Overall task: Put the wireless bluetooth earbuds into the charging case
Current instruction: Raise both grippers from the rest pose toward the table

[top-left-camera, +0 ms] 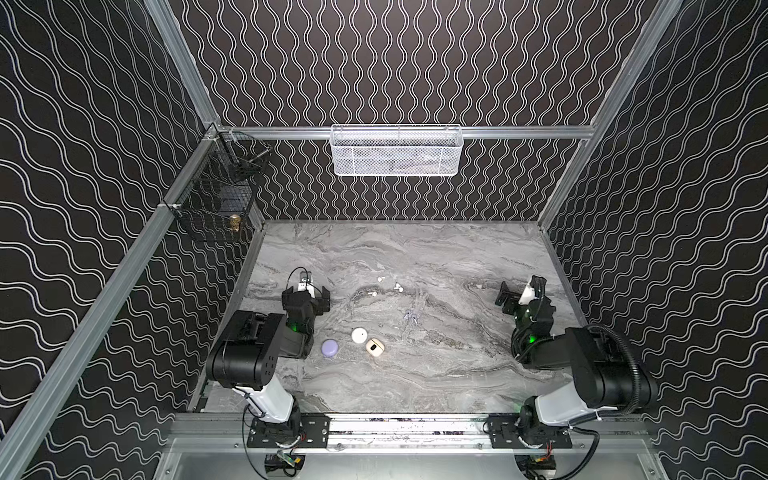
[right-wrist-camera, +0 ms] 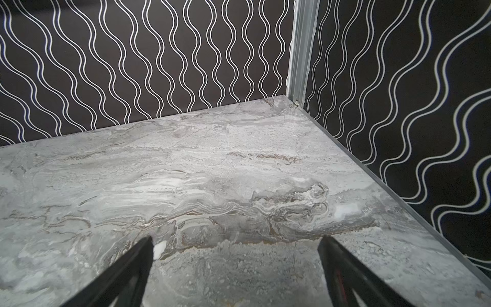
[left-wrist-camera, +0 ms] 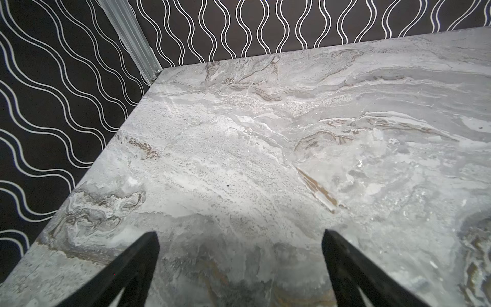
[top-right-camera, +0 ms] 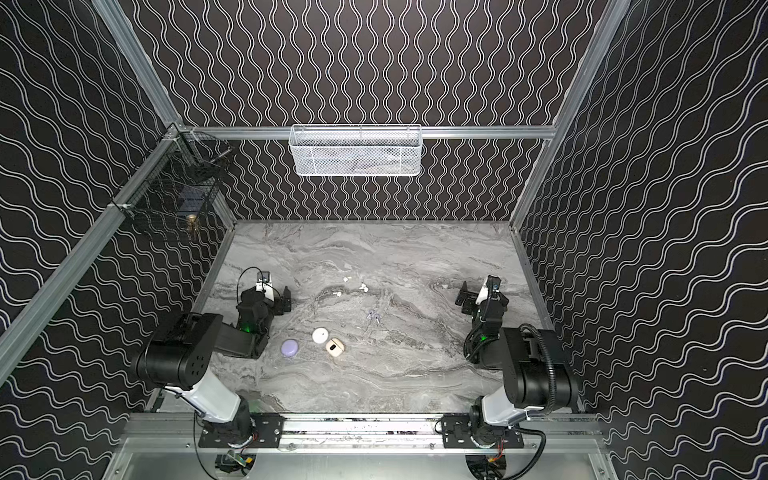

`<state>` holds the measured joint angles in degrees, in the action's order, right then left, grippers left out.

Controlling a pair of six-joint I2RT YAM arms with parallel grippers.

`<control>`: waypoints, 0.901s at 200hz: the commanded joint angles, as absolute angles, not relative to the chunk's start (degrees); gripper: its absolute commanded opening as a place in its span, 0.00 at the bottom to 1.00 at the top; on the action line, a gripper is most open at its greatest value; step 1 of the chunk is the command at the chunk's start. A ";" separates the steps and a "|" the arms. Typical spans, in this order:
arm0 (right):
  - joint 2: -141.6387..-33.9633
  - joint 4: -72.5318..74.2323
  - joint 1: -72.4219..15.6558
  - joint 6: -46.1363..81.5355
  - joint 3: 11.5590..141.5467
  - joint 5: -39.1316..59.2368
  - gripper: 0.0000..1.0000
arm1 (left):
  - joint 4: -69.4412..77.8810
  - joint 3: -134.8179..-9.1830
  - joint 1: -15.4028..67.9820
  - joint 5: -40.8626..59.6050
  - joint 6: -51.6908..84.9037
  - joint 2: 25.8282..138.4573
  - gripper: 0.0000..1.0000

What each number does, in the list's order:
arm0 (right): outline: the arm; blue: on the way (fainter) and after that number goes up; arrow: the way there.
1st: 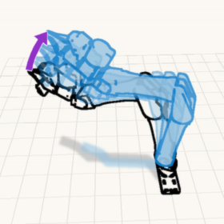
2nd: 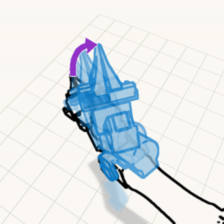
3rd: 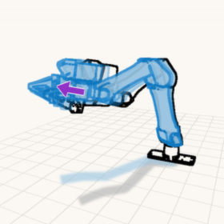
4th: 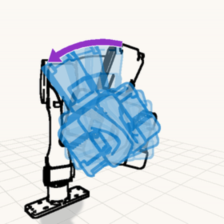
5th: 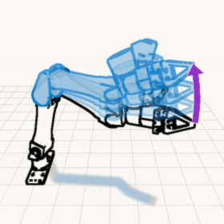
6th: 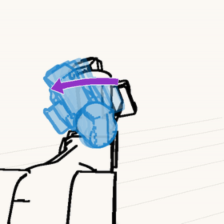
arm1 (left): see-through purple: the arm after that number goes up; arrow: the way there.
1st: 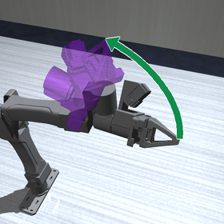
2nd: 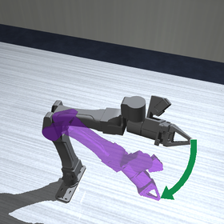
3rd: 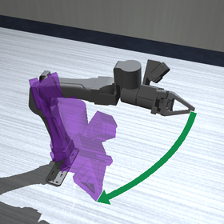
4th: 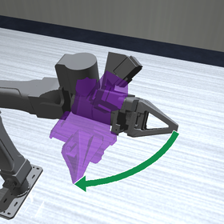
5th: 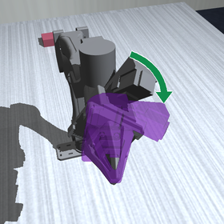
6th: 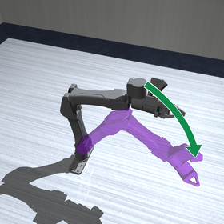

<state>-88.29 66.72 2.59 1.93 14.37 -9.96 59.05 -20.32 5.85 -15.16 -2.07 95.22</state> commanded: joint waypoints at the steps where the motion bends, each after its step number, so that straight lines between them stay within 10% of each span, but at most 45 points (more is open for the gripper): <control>1: -88.24 69.42 2.50 2.02 14.38 -9.88 0.99 | 60.67 -20.49 5.80 -14.77 -2.93 95.27 0.99; 180: -77.02 71.65 2.34 2.73 8.38 -13.48 0.99 | 56.71 -18.59 5.80 -17.73 -2.01 86.02 0.99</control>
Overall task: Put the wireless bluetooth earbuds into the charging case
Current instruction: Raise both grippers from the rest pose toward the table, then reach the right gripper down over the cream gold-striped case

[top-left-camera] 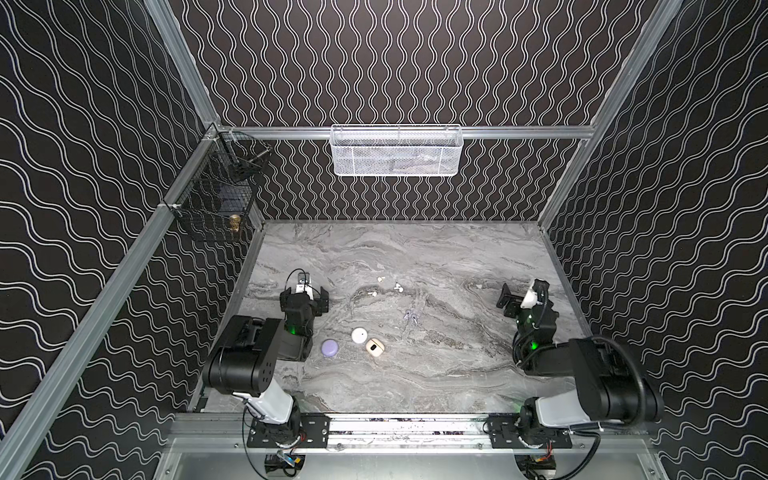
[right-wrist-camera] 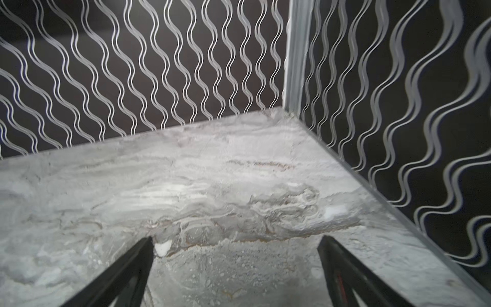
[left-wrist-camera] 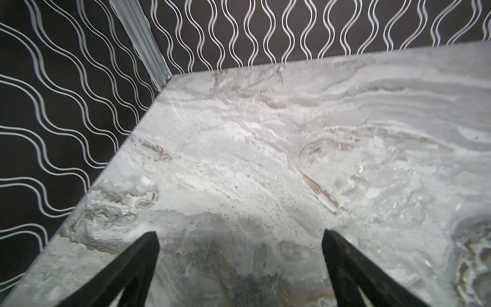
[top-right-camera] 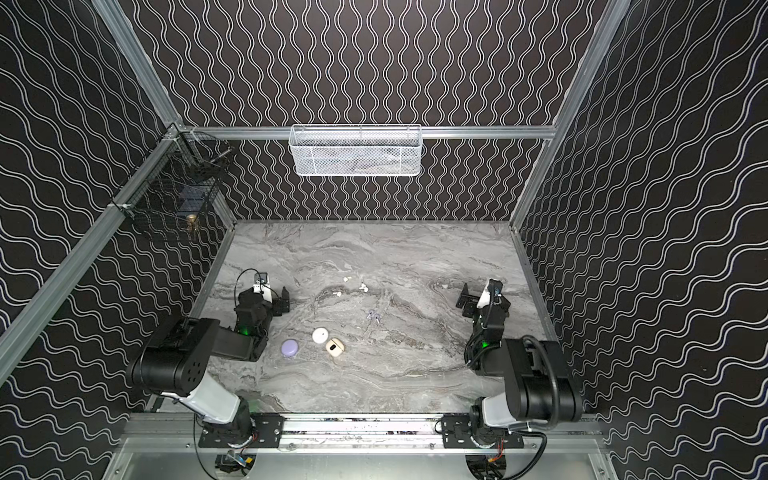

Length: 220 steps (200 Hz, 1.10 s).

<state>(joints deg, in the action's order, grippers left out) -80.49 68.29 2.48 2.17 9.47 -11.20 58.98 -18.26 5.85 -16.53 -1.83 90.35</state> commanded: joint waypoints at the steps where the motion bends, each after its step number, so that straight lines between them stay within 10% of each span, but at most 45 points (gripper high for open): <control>1: -76.92 71.51 2.27 2.73 8.32 -13.55 1.00 | 56.52 -18.61 5.80 -17.74 -2.06 85.68 0.99; 77: -48.78 7.10 -0.11 39.95 30.08 -13.30 1.00 | -6.12 -40.93 5.89 -11.34 26.29 52.89 0.99; 94: -49.33 9.04 0.17 31.84 32.77 9.43 1.00 | -13.20 -40.32 5.36 -11.29 32.87 50.24 0.99; 129: -49.46 8.85 -21.25 31.27 29.20 4.23 0.99 | -11.68 -32.51 4.22 3.40 29.19 46.40 0.99; 220: -84.02 3.19 -61.96 23.35 43.33 -8.44 0.91 | -21.78 -26.81 4.31 0.54 24.96 37.83 0.87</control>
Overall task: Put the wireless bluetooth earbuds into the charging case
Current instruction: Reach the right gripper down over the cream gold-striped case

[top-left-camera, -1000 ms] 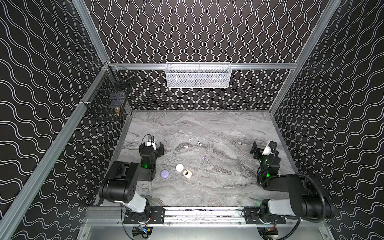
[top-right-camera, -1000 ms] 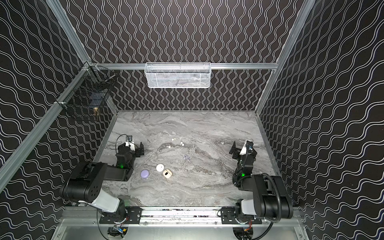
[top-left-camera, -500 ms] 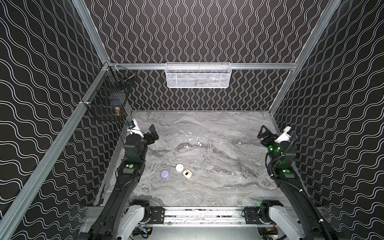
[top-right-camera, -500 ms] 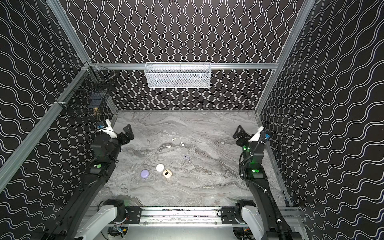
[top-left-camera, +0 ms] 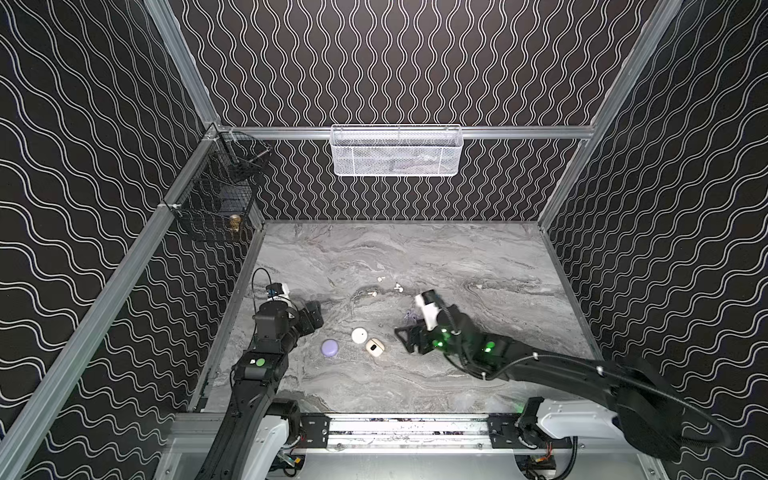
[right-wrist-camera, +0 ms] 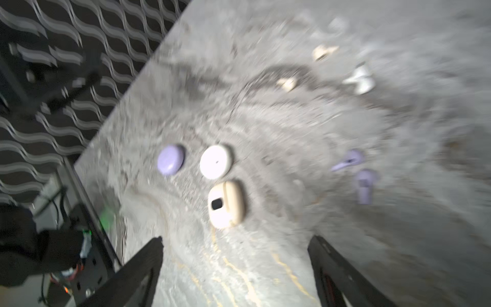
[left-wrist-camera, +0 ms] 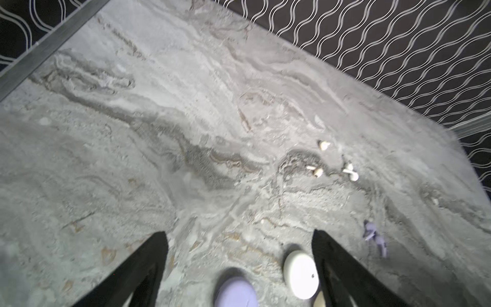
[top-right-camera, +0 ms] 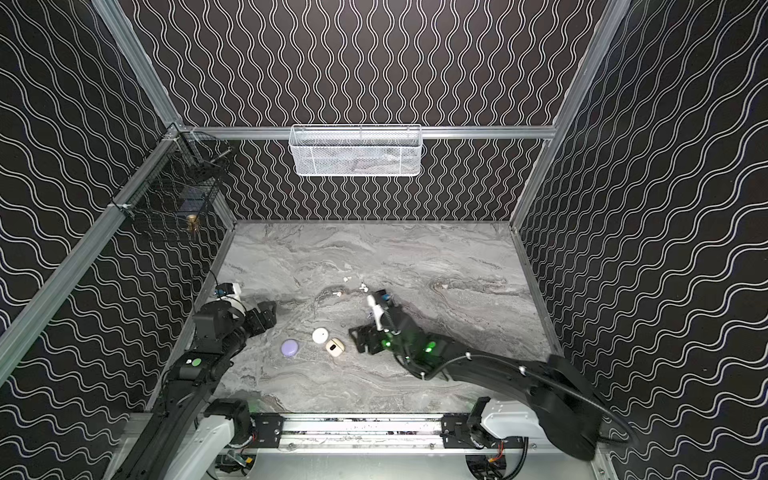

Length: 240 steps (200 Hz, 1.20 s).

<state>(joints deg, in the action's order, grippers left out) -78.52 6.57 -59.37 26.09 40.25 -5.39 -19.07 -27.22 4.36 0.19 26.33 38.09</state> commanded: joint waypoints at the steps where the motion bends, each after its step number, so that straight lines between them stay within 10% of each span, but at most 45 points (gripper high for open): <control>1: -84.29 3.22 -62.05 23.32 43.37 -8.35 0.91 | -21.79 -26.76 4.31 0.58 24.96 37.72 0.87; 240: -109.95 -8.82 -65.36 14.67 61.34 -8.70 0.62 | -20.52 -22.33 4.31 0.62 26.46 27.55 0.89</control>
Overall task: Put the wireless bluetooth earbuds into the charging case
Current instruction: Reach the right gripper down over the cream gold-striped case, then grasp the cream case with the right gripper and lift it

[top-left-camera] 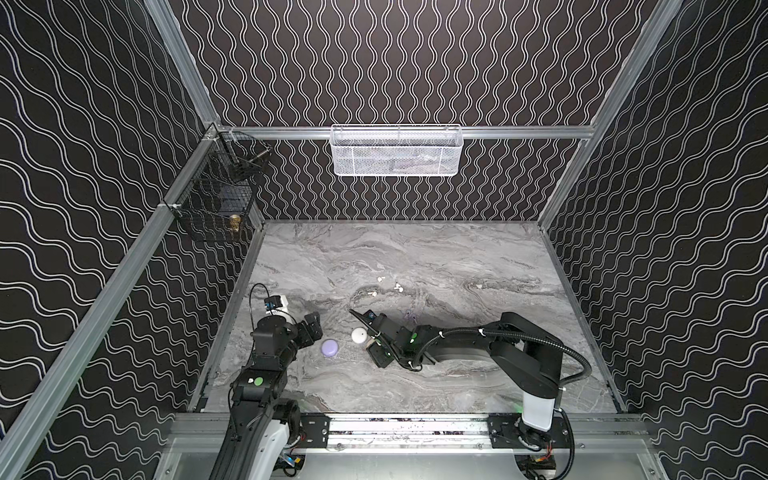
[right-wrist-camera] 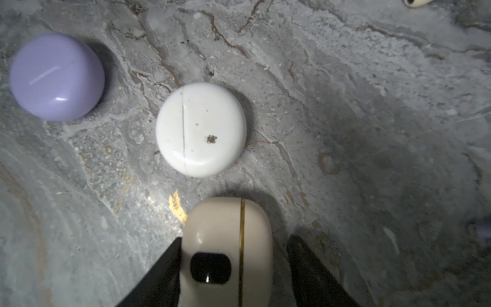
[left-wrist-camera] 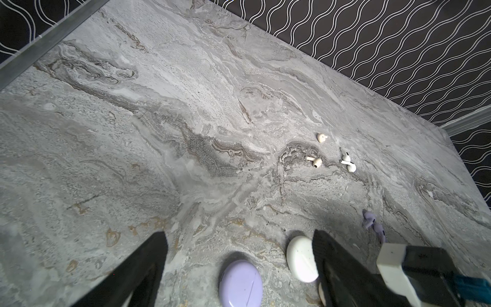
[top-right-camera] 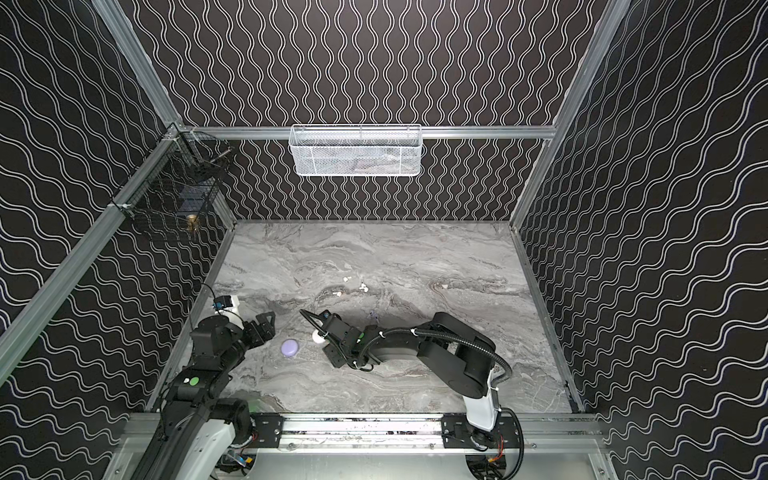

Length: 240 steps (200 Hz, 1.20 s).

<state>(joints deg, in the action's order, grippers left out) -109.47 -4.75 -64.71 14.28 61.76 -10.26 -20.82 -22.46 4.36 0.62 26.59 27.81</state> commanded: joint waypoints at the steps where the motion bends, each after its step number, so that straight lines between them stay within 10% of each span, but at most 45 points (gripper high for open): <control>1: -109.95 -8.82 -65.36 14.67 61.34 -8.70 0.62 | -20.54 -22.33 4.31 0.62 26.46 27.53 0.89; 59: -110.98 -9.80 -66.26 15.40 61.56 -11.07 0.62 | -20.57 -22.34 4.31 0.63 26.45 27.62 0.89; 116: -109.10 -5.70 -66.27 14.15 58.79 -12.35 0.35 | -22.93 -24.27 4.31 0.37 26.91 27.94 0.86; 202: -78.13 22.88 -66.30 -11.25 44.46 -17.01 0.16 | -18.70 -32.73 4.31 16.73 38.62 27.51 0.97; 240: -71.72 37.79 -66.27 -24.15 39.02 -20.59 0.14 | -18.18 -38.37 4.31 29.44 35.73 30.54 0.84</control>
<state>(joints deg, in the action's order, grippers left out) -73.65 24.49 -66.28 -12.23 40.64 -17.37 -20.64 -34.89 4.34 19.18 37.12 29.41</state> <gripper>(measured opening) 0.465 0.848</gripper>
